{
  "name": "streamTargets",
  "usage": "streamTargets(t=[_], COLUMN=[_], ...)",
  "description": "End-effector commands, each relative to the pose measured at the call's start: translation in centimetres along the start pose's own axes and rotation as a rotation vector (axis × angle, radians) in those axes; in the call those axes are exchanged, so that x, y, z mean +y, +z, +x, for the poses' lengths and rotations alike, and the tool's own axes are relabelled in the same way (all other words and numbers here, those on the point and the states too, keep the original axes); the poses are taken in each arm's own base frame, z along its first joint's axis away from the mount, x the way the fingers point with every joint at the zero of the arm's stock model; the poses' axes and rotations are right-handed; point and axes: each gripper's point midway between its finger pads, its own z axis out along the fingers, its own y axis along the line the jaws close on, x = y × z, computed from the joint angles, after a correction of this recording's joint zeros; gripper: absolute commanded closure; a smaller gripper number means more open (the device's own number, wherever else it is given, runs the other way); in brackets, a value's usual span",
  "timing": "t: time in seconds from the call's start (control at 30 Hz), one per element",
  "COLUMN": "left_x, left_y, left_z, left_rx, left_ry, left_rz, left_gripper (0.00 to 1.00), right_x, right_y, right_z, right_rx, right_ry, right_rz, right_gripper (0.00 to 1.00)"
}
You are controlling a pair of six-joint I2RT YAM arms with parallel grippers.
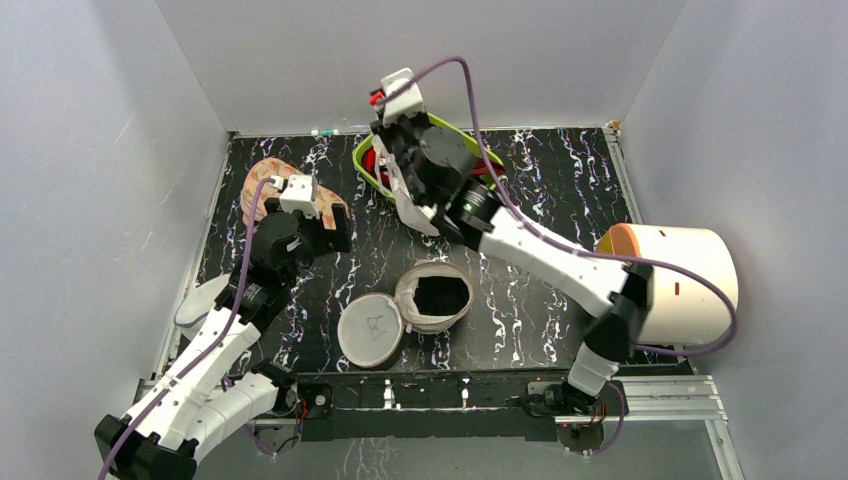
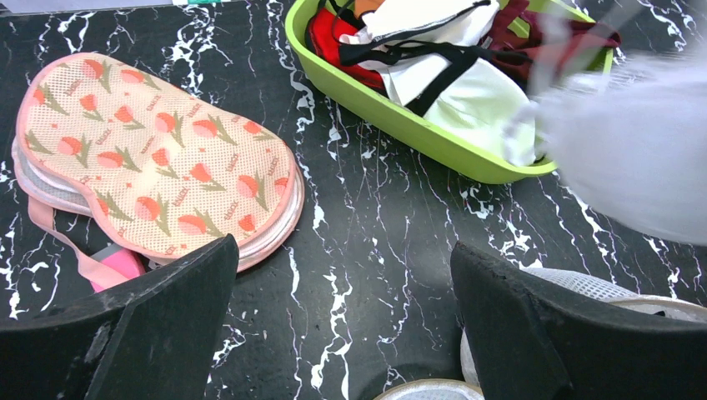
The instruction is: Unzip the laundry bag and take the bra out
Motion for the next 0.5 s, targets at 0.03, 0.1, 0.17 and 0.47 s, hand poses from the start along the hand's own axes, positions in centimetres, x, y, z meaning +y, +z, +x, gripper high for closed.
streamTargets(t=[0.03,0.1,0.17,0.47], left_x=[0.5,0.4,0.3,-0.2], left_y=[-0.2,-0.2,-0.1,0.0], left_z=[-0.1,-0.1,0.0,0.1], left_rx=[-0.011,-0.008,-0.002,0.006], left_ry=[-0.008,-0.008,-0.009,-0.013], left_rz=[-0.022,-0.019,-0.013,0.01], left_gripper=[0.02,0.02,0.02,0.02], right_x=[-3.5,-4.5,-5.9,-8.9], right_y=[5.7,7.5,9.2,11.3], right_z=[-2.2,-2.2,-1.5,12.4], right_rx=[-0.107,-0.129,-0.156,0.019], right_ry=[0.14,0.178,0.202,0.095], right_rz=[0.146,0.208,0.269,0.405], right_gripper=[1.0,1.0,1.0,1.0])
